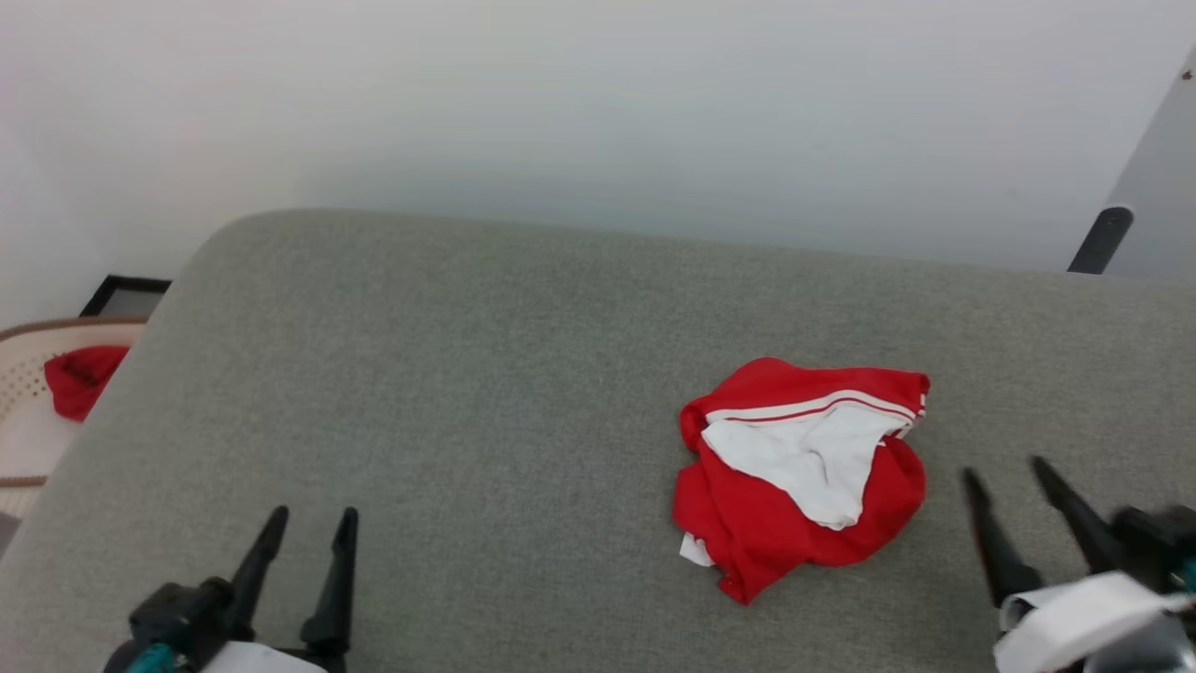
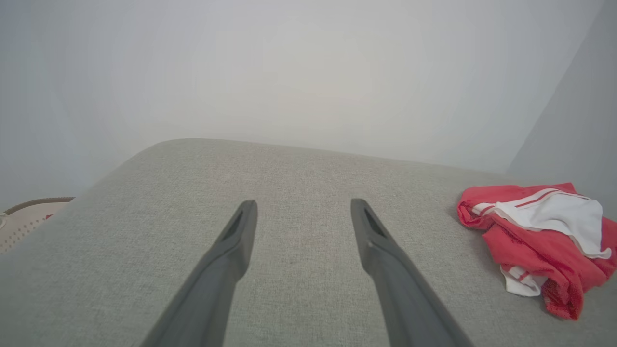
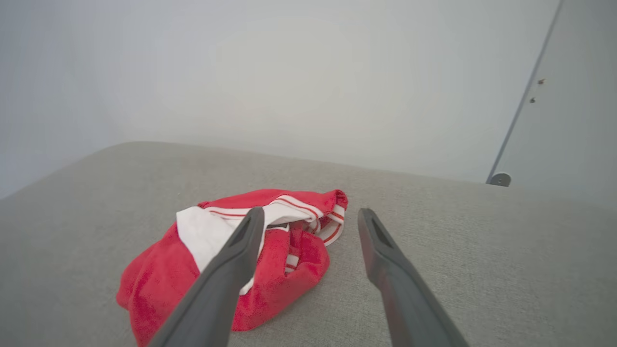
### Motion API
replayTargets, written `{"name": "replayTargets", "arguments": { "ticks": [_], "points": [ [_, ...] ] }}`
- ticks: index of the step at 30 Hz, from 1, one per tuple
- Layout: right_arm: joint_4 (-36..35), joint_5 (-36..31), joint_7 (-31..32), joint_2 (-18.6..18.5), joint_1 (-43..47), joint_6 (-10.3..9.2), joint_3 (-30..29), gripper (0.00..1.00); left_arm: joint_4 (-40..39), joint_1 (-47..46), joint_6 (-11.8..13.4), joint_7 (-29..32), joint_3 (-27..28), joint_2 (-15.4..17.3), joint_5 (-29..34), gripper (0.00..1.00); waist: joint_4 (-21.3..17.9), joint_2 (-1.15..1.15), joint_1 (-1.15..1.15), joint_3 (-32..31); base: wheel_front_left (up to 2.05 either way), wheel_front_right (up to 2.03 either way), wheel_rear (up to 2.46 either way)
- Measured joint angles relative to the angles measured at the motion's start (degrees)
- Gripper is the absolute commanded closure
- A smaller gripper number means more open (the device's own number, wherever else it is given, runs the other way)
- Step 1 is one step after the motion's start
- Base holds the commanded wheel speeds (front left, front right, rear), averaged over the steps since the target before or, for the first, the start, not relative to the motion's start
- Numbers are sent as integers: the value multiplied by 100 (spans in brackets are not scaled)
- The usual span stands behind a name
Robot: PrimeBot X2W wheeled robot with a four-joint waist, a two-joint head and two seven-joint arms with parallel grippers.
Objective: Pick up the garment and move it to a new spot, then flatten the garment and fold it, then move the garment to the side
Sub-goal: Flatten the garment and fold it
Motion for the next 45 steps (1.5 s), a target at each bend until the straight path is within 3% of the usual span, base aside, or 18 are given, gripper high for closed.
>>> {"name": "replayTargets", "arguments": {
  "ticks": [13,18,25,26,27,28,31,33,40,45],
  "points": [
    [-860,1630,2717,-2852,-1825,1,3440,0,29,-225,0,0,-202,-497,-49,0,399,0,0,540,0,0,0],
    [-968,1873,3147,-3368,-2745,1,4446,0,34,-429,0,0,-288,-631,-79,0,571,0,0,832,0,0,0],
    [-755,2205,3216,-3740,-3560,1,5692,0,121,-604,0,0,-331,-789,-112,0,842,0,0,1154,0,0,0],
    [-709,2256,3160,-3758,-3653,1,5780,4,129,-605,0,0,-332,-802,-112,0,875,0,0,1189,0,0,0],
    [-665,2281,3095,-3763,-3732,1,5857,21,131,-606,0,0,-328,-816,-112,0,903,0,0,1221,0,0,0],
    [-632,2313,3039,-3773,-3806,1,5924,53,131,-609,0,0,-327,-829,-112,0,927,0,0,1252,0,0,0],
    [-545,2348,2883,-3807,-4008,1,6174,67,135,-629,0,0,-331,-869,-137,0,976,0,0,1330,0,0,0],
    [-482,2424,2811,-3807,-4110,1,6346,100,143,-658,0,0,-332,-888,-149,0,994,0,0,1368,0,0,0],
    [-253,2607,2369,-3739,-4386,2,6564,100,175,-677,0,0,-322,-914,-169,0,959,0,0,1348,0,0,0],
    [-169,2966,2006,-3712,-4467,2,6326,100,183,-636,0,0,-274,-898,-201,0,872,0,0,1257,0,0,0]
  ]
}}
